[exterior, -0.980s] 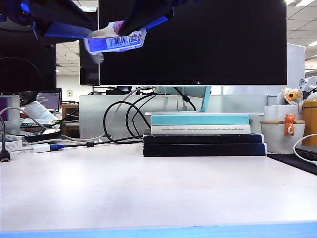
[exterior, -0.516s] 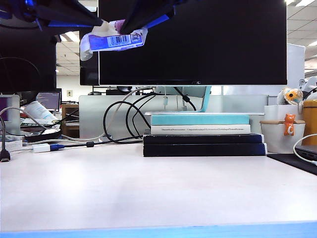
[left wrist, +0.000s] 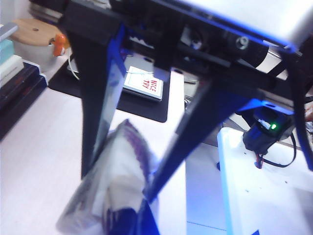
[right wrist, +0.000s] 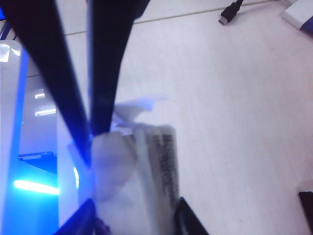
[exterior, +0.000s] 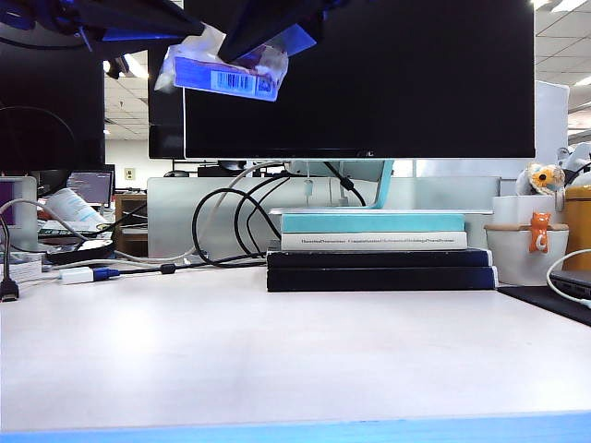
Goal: Pick up a packet of tissues from the table with the left hand, then take a tissue from it with the right hand.
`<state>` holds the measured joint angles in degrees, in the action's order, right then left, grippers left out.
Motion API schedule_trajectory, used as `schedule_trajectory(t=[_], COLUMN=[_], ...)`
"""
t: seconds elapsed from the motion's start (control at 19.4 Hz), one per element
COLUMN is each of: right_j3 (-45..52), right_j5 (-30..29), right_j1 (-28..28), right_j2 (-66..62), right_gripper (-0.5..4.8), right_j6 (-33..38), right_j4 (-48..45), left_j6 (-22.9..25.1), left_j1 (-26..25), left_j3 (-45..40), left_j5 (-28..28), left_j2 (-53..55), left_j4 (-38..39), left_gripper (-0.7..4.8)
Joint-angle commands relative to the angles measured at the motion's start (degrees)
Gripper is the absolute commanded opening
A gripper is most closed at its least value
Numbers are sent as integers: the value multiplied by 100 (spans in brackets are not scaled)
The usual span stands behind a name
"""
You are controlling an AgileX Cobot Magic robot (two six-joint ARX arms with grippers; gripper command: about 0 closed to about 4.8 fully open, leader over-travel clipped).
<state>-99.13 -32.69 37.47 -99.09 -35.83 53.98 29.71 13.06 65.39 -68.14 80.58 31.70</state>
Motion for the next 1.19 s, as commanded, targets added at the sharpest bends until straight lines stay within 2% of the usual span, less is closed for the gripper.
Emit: schedule_trajectory(t=[0.05,0.31,0.57,0.62,0.77,0.83,0.88,0.98,1.13,1.19], right_j3=[-24,-24,-24,-24,-24,-24,-24,-22,-15,-17], right_j5=[-48,-46,-68,-79,-245,-240,-238,-188,-164,-153], right_j1=[2,0,-4,-4,-2,4,7,15,7,7], right_j2=[17,20,20,20,20,20,17,17,15,15], right_gripper=[214,214,217,244,448,479,479,479,479,442], right_j6=[2,-26,-140,-149,-85,-7,9,7,-13,-26], right_j4=[81,350,686,708,708,706,702,573,562,544], left_j6=[-20,74,177,157,118,74,-9,-260,-566,-579], left_j1=[-2,-2,-24,-24,-24,-24,-24,-24,-24,-24], left_j3=[13,13,15,15,15,15,15,17,22,22], left_j5=[-28,396,525,586,647,640,610,133,-17,-70], left_j2=[-28,-28,-31,-31,-31,-31,-33,-35,-35,-35], left_j4=[-50,76,42,31,4,-39,-118,-396,-662,-651], left_gripper=[-6,-6,-6,-6,-6,-6,-6,-6,-6,-6])
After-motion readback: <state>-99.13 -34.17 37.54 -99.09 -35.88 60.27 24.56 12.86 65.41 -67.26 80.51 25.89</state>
